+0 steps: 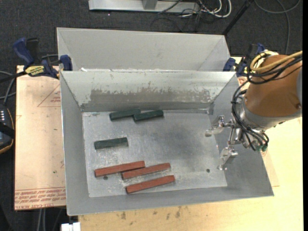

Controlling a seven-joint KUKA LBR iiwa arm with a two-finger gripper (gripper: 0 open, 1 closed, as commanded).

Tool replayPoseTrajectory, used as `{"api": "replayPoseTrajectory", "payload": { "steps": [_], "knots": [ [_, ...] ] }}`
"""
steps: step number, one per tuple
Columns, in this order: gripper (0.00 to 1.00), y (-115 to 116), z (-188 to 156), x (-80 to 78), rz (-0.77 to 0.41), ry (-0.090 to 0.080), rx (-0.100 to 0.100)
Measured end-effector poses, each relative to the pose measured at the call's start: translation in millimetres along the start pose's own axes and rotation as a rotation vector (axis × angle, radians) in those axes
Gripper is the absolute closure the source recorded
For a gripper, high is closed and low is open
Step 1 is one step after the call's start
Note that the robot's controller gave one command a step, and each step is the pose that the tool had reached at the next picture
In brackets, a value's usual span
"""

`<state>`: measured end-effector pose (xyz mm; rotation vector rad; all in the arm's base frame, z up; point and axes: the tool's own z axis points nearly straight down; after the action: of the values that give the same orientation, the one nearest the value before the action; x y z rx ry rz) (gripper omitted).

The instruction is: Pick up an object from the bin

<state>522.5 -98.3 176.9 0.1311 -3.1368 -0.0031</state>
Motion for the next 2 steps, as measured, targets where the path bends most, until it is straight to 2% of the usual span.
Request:
{"api": "replayPoseTrajectory", "payload": {
  "steps": [1, 2],
  "knots": [
    [0.0, 25.8, 17.9, -10.2, -0.011, -0.016, 0.007],
    [0.0, 59.5, 46.3, -13.3, -0.142, 0.001, -0.001]
  ]
}}
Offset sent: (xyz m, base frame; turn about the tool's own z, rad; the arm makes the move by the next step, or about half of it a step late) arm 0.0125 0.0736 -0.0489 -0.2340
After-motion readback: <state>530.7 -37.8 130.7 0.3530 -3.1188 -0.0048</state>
